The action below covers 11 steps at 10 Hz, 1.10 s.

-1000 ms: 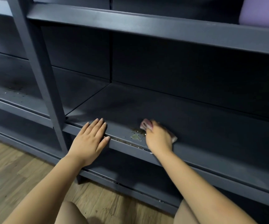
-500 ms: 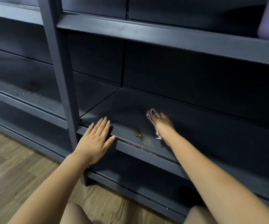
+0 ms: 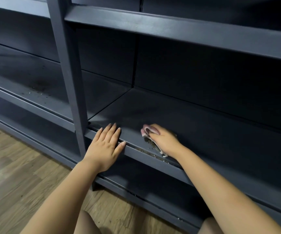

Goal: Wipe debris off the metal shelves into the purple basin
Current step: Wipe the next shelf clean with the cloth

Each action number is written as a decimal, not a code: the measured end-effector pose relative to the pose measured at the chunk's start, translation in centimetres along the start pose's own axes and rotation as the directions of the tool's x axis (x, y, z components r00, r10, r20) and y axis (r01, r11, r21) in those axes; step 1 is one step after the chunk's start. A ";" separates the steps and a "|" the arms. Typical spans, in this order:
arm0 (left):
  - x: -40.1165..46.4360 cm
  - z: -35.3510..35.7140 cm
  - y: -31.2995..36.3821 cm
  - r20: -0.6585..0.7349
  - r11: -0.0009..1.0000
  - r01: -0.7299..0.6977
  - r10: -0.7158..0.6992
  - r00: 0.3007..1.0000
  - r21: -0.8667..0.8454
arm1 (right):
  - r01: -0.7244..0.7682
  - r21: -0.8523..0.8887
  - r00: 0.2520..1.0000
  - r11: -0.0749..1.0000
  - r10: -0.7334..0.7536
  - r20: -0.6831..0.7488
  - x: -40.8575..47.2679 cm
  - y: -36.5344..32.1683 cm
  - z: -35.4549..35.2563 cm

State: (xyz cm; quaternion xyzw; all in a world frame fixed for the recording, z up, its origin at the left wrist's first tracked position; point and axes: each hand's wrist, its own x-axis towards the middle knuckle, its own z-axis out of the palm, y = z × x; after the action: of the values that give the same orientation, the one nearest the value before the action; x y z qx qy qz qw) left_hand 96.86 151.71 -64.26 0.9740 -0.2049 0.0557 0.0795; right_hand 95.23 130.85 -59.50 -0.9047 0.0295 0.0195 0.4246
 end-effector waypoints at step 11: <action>-1.1 -1.0 4.7 0.051 0.999 0.006 -0.009 0.999 0.046 | 0.122 -0.393 0.992 0.911 -0.117 0.036 -2.4 -0.1 -1.1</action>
State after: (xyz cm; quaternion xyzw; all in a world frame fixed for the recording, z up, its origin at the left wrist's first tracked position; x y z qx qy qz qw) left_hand 93.91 148.07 -62.85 0.9774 -0.2019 0.0353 0.0520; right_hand 92.82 130.15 -58.60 -0.9716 -0.0329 0.0041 0.2342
